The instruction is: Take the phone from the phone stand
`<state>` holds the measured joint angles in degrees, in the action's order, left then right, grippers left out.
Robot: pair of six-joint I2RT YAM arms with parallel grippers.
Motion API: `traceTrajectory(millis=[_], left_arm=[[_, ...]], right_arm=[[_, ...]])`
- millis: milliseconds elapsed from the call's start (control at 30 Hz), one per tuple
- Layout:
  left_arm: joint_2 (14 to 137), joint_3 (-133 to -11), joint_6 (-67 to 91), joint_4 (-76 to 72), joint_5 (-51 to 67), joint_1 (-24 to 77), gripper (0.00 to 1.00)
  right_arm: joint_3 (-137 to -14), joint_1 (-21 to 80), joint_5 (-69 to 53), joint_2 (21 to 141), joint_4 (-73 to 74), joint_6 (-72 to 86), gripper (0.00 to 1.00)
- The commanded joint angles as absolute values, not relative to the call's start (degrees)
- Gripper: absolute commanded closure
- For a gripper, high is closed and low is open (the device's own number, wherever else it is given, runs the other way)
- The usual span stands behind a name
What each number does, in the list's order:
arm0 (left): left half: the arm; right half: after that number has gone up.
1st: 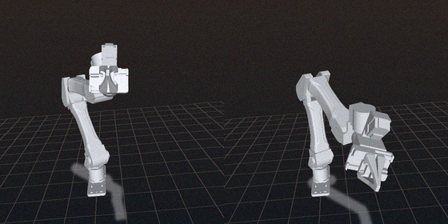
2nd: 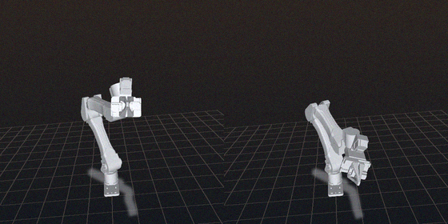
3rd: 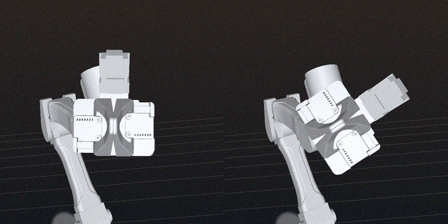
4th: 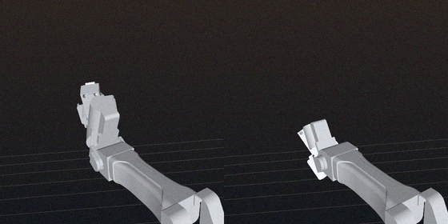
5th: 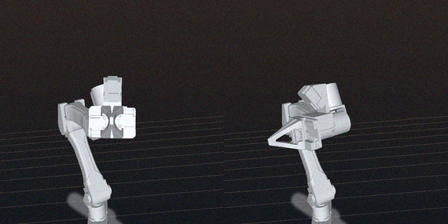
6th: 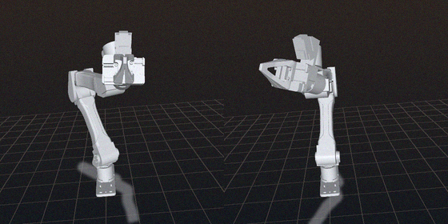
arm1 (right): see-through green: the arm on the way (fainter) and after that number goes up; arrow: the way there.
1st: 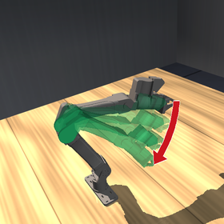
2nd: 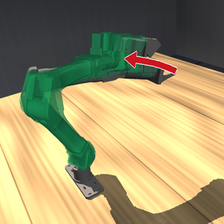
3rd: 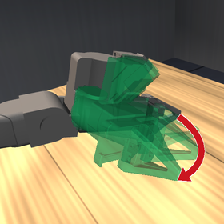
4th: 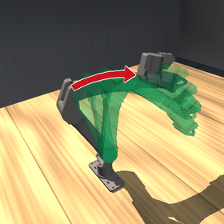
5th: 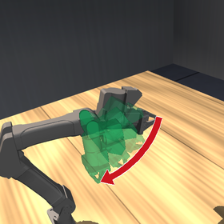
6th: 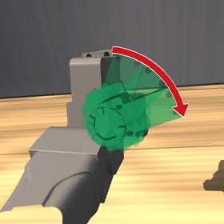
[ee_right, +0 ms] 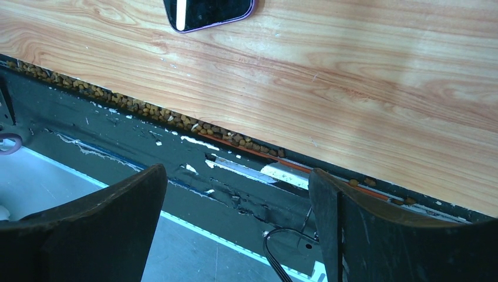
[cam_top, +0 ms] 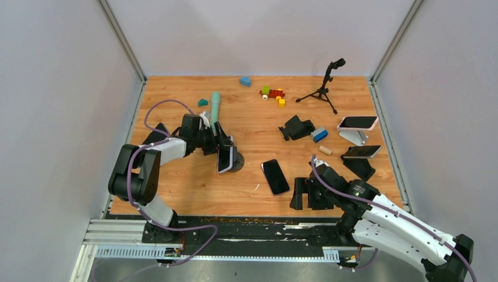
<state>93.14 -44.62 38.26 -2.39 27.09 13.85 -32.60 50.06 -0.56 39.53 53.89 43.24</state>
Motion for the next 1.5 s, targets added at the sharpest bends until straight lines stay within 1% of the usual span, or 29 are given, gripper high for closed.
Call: traceTrajectory(millis=[0, 100, 333, 600, 1067, 1133, 1233, 1467], left_arm=[[92.7, -47.3, 38.3, -3.8, 27.6, 14.0, 0.35], [91.0, -48.0, 39.2, -4.9, 28.2, 13.9, 0.37], [86.3, -47.0, 43.0, -11.6, 31.9, 13.5, 0.36], [83.0, -50.0, 42.4, -9.2, 32.5, 12.3, 0.37], [83.9, -49.9, 41.4, -7.8, 31.9, 12.2, 0.41], [83.3, -50.5, 41.0, -6.9, 31.4, 12.3, 0.42], [82.2, -53.2, 38.6, -1.8, 28.9, 13.4, 0.44], [81.0, -61.2, 36.0, 6.8, 24.2, 19.6, 0.45]], right_arm=[[-31.9, 50.3, -0.5, 38.6, 53.0, 43.7, 0.09], [-31.8, 50.3, -0.5, 38.7, 52.9, 43.7, 0.09], [-32.1, 50.3, -0.5, 39.2, 53.0, 43.6, 0.09], [-32.5, 50.3, -0.4, 39.7, 52.9, 43.5, 0.09], [-32.7, 50.3, -0.4, 39.5, 53.0, 43.3, 0.09], [-32.6, 50.3, -0.4, 39.5, 52.9, 43.4, 0.09], [-32.5, 50.3, -0.4, 39.4, 53.0, 43.5, 0.09], [-33.5, 50.3, 0.0, 38.5, 53.4, 43.5, 0.09]])
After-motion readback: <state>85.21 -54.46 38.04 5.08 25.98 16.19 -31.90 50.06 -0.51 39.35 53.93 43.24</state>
